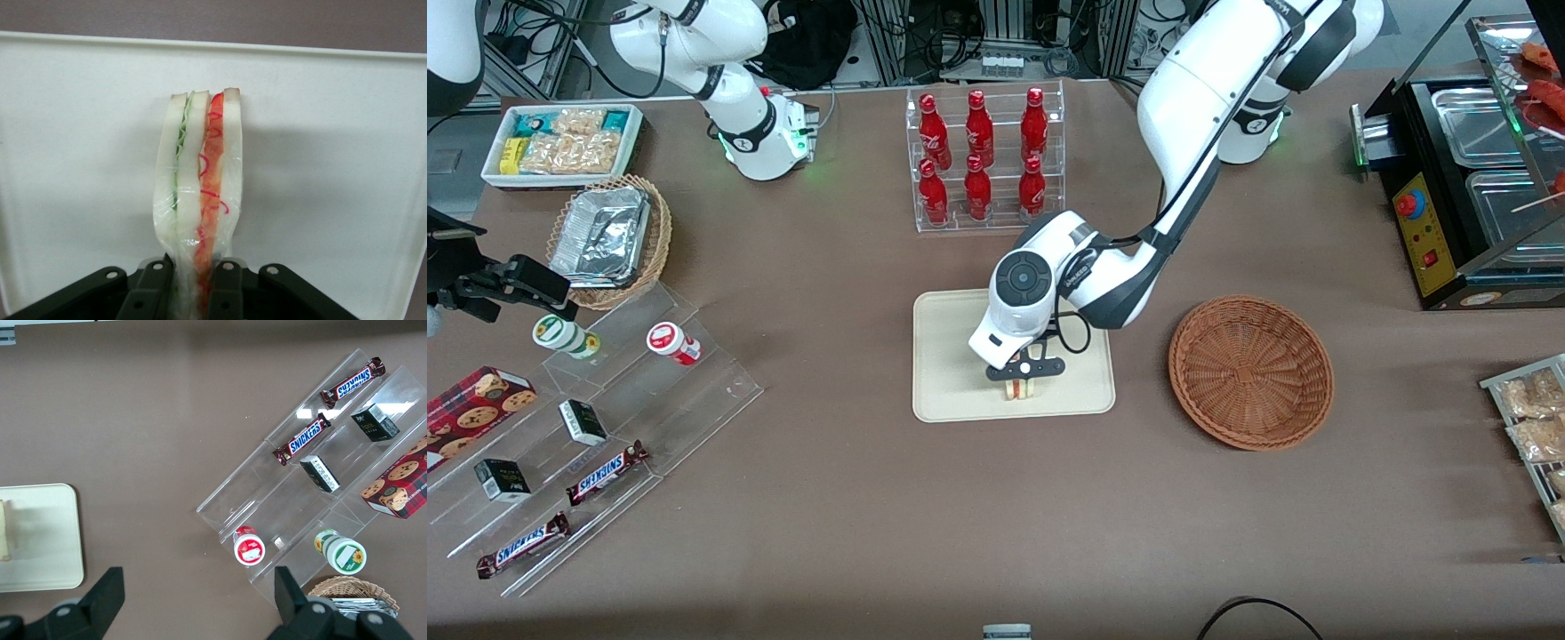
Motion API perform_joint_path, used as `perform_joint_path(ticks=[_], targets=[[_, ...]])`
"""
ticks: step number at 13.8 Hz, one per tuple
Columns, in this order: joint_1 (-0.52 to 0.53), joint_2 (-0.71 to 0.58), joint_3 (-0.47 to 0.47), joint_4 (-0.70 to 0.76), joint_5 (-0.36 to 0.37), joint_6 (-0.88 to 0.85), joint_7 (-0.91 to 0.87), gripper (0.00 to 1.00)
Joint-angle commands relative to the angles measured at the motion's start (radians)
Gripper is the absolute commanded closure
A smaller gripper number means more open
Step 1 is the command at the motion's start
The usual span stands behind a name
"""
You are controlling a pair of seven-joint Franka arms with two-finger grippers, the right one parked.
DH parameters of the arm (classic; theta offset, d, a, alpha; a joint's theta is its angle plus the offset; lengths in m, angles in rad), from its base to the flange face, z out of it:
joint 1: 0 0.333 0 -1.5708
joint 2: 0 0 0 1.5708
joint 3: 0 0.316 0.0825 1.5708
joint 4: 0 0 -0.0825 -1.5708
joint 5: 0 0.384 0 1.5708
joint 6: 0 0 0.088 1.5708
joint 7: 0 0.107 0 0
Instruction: Place sandwich from basket to tray
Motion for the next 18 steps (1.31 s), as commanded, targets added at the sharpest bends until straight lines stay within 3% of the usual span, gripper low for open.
perform_joint_path(ticks=[1,2,3,4,5,6,12,18], targets=[[-0.032,0.016,0.013,0.018,0.014,0.017,0.007,0.91],[-0.039,0.016,0.013,0.015,0.015,0.015,0.006,0.9],[-0.039,0.016,0.013,0.013,0.015,0.012,0.003,0.76],[-0.039,0.016,0.013,0.005,0.014,0.012,-0.002,0.4],[-0.04,0.014,0.013,0.004,0.015,0.009,-0.003,0.15],[-0.04,0.008,0.013,0.005,0.015,0.004,-0.003,0.02],[-0.025,-0.152,0.023,0.005,0.001,-0.118,-0.06,0.01],[-0.023,-0.415,0.19,-0.059,-0.003,-0.244,-0.128,0.01]])
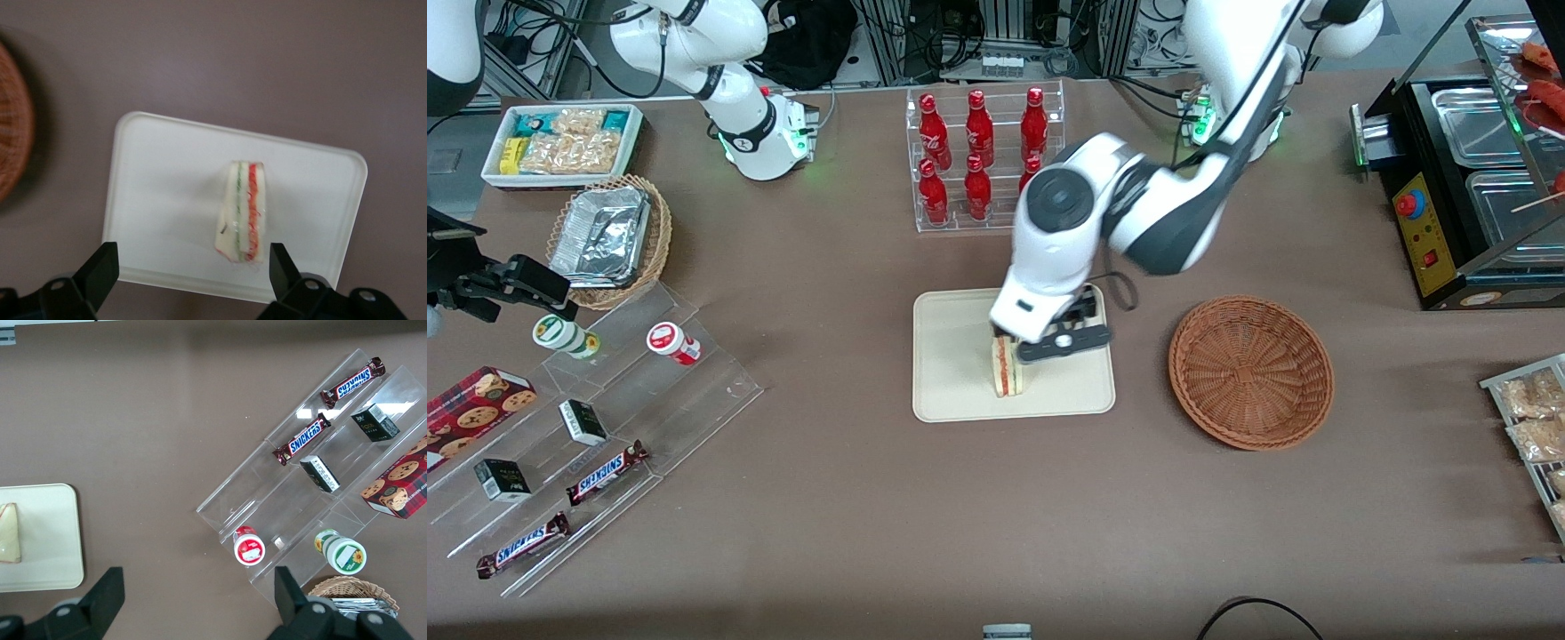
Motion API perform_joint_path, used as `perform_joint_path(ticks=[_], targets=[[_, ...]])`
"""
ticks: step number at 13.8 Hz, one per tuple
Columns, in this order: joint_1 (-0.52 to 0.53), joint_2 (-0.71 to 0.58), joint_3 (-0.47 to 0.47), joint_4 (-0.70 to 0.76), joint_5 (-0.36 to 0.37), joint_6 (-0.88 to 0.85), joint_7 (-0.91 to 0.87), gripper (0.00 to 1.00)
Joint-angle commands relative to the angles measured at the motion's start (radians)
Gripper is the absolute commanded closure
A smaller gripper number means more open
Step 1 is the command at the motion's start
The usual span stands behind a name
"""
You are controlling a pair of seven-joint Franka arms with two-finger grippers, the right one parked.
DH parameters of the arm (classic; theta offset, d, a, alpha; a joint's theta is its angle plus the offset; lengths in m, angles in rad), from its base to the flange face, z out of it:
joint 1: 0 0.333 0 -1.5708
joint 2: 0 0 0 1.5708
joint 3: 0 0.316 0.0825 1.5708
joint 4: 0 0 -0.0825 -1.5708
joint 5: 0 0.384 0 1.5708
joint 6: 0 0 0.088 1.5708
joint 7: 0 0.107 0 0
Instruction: Place sandwich from basket to tray
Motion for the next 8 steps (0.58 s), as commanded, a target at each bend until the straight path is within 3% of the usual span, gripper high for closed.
perform_joint_path(ticks=[1,8], targets=[[-0.005,-0.155,0.08,-0.102,-0.003,-0.055,-0.021,0.01],[-0.005,-0.35,0.351,-0.107,-0.059,-0.411,0.379,0.01]])
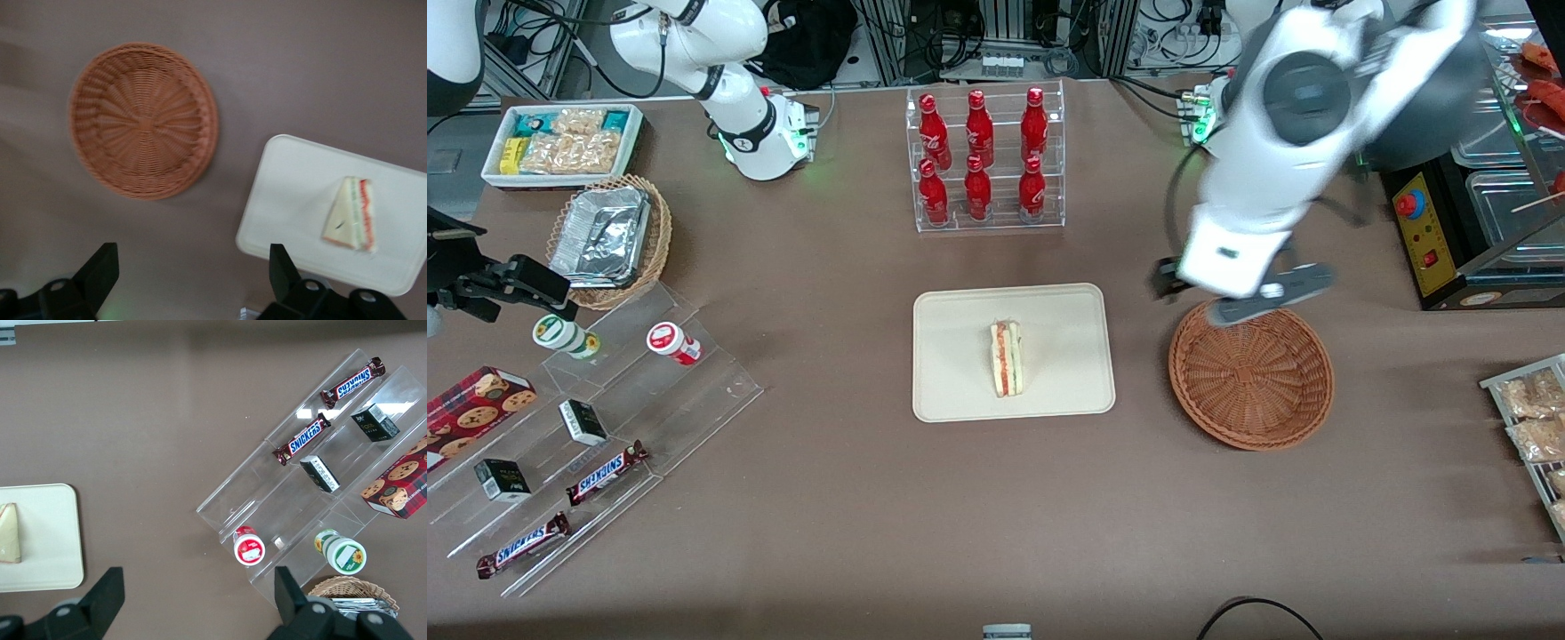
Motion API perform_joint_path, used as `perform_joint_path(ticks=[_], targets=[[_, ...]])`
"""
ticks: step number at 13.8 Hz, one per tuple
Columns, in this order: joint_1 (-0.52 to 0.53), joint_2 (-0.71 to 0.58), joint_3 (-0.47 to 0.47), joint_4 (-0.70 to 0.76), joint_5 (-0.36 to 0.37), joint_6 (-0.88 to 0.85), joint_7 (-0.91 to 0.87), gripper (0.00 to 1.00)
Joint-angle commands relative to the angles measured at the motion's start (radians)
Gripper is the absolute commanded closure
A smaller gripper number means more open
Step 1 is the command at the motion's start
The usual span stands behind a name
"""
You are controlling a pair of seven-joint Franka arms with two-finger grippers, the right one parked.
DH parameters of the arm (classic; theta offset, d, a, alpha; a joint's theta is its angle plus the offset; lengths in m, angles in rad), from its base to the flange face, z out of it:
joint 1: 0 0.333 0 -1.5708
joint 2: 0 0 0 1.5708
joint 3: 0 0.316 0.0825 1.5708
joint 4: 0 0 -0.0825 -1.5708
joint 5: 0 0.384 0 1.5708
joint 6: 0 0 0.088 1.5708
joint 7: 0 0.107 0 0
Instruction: Place sandwich from basket to tray
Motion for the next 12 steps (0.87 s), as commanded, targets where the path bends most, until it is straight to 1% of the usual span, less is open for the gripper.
perform_joint_path(ticks=[1,4,8,9,12], targets=[[-0.01,-0.063,0.105,-0.041,-0.021,-0.063,0.162,0.01],[-0.01,-0.075,0.201,-0.04,-0.021,-0.095,0.331,0.01],[-0.011,-0.078,0.292,-0.035,-0.019,-0.13,0.48,0.0],[-0.011,-0.08,0.295,-0.037,-0.019,-0.132,0.505,0.0],[-0.01,-0.087,0.289,-0.035,-0.019,-0.147,0.506,0.0]])
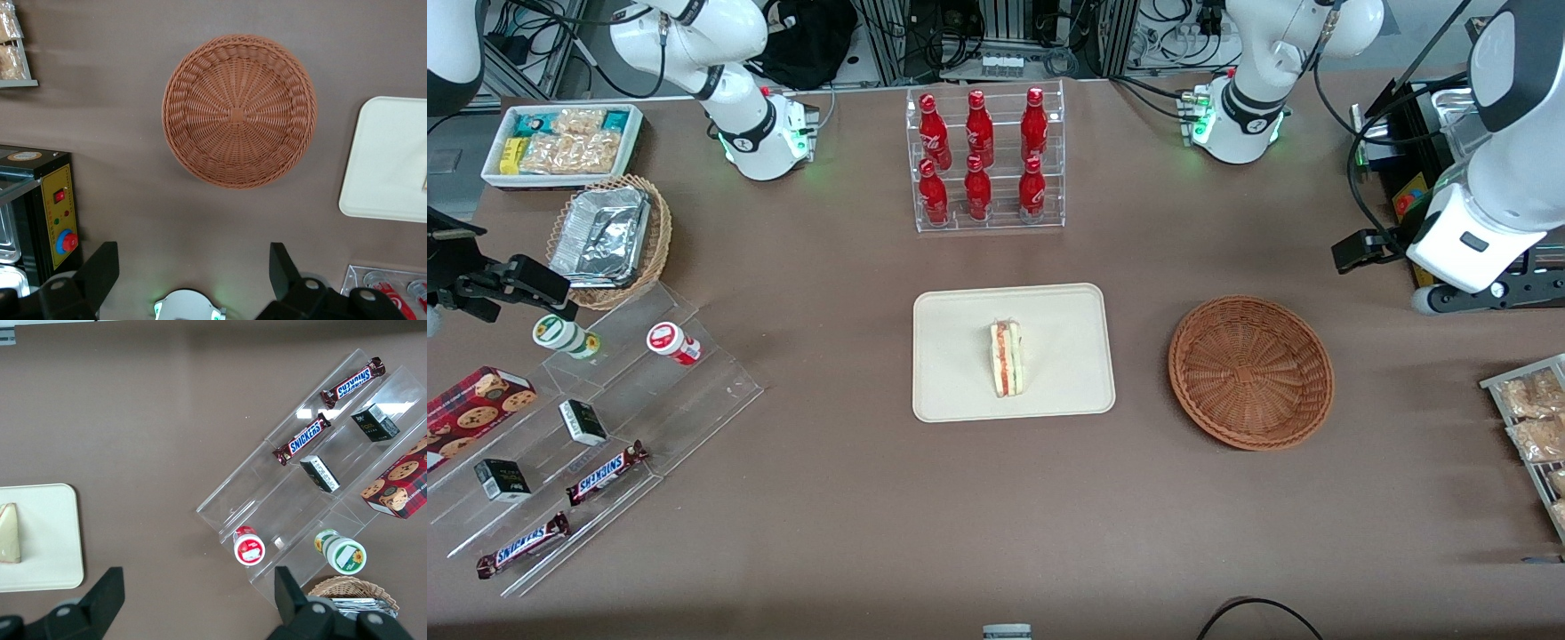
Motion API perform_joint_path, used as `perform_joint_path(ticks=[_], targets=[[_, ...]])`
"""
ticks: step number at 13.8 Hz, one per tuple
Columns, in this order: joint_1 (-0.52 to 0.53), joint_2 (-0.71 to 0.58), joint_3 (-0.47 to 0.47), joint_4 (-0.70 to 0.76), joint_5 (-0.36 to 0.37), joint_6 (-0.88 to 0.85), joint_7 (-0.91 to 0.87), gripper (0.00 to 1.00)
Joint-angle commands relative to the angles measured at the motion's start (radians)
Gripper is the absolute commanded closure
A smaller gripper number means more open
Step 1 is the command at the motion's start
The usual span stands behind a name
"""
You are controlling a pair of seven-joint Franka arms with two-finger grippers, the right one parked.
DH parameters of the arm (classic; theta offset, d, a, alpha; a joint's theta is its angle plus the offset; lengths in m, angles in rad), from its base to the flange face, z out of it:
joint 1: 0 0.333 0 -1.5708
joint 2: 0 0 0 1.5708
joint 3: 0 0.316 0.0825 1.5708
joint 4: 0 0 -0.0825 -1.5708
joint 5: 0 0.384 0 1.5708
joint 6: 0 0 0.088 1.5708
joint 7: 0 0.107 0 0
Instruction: Place sandwich from basket to tray
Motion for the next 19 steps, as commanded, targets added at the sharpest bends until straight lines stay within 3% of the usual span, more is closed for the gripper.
perform_joint_path(ticks=[1,2,4,8,13,19], targets=[[-0.01,-0.033,-0.005,-0.013,-0.011,-0.015,0.013,0.0],[0.047,-0.03,-0.025,-0.012,-0.012,-0.015,0.013,0.0],[0.257,-0.041,-0.263,-0.004,-0.012,-0.021,0.018,0.0],[0.633,-0.045,-0.622,0.022,-0.009,-0.021,0.086,0.0],[0.668,-0.076,-0.652,0.01,-0.001,-0.024,0.101,0.0],[0.659,-0.196,-0.625,-0.128,0.003,0.014,0.104,0.0]])
